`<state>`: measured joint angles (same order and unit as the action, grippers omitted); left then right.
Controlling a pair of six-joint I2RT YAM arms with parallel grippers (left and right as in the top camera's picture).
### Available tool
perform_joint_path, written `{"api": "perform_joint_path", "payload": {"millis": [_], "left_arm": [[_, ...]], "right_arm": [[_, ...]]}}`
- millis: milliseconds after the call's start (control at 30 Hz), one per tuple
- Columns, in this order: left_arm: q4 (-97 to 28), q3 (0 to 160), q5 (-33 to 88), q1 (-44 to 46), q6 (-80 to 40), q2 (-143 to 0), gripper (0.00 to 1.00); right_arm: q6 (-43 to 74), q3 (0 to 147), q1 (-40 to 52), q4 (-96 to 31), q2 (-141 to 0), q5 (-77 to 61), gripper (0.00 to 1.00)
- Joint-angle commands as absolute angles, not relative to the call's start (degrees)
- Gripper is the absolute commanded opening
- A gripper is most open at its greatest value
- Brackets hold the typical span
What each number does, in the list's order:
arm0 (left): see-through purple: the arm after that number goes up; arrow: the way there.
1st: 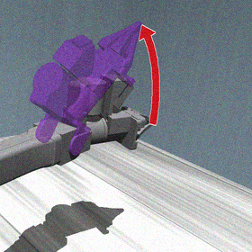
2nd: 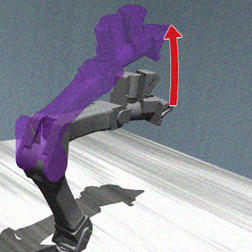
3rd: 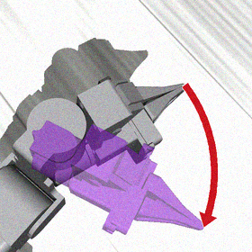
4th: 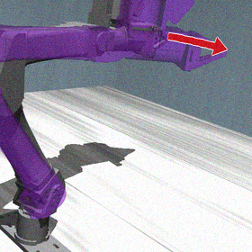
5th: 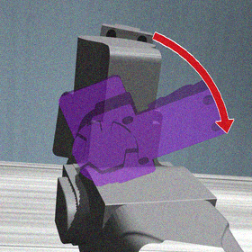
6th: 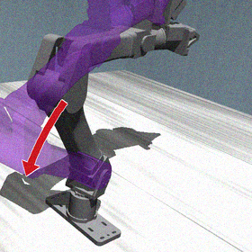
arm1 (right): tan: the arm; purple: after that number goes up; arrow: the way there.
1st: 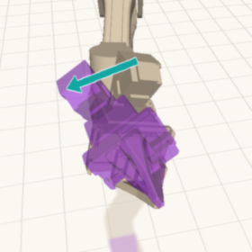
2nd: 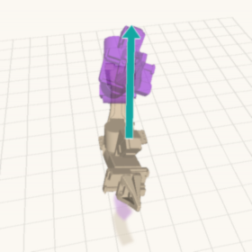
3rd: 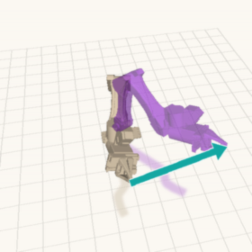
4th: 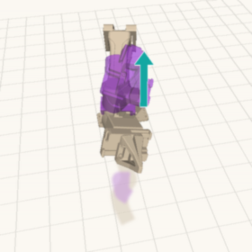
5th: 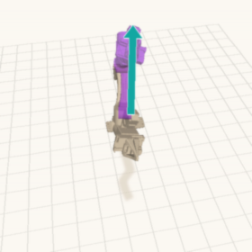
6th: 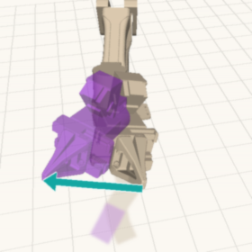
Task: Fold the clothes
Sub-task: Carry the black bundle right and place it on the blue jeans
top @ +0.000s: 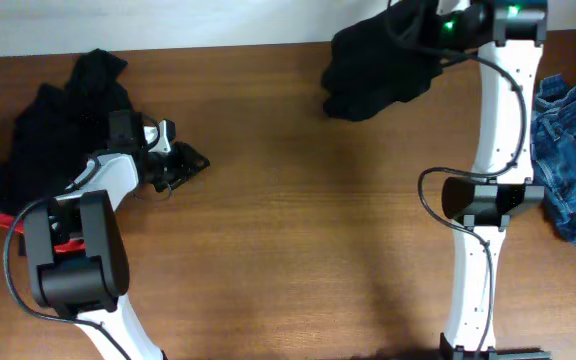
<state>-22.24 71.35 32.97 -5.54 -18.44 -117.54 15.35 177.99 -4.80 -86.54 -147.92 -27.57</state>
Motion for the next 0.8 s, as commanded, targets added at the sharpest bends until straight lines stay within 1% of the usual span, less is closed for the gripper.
{"api": "perform_joint_path", "payload": {"millis": [0,167,433,767], "left_arm": [[-23.2,70.6,30.7,-5.3,-19.0,-118.2,0.42],[-23.2,70.6,30.7,-5.3,-19.0,-118.2,0.42],[-23.7,70.6,30.6,-5.2,-19.0,-118.2,0.42],[-25.3,70.6,30.6,-5.2,-19.0,-118.2,0.42]], "right_arm": [[19.7,180.0,-8.4,-85.0,-144.2,-27.1,0.04],[22.0,180.0,-12.0,-83.7,-143.8,-25.8,0.04],[22.0,180.0,-18.3,-81.6,-141.3,-25.8,0.04],[22.0,180.0,-28.4,-82.5,-138.5,-26.1,0.04]]}}
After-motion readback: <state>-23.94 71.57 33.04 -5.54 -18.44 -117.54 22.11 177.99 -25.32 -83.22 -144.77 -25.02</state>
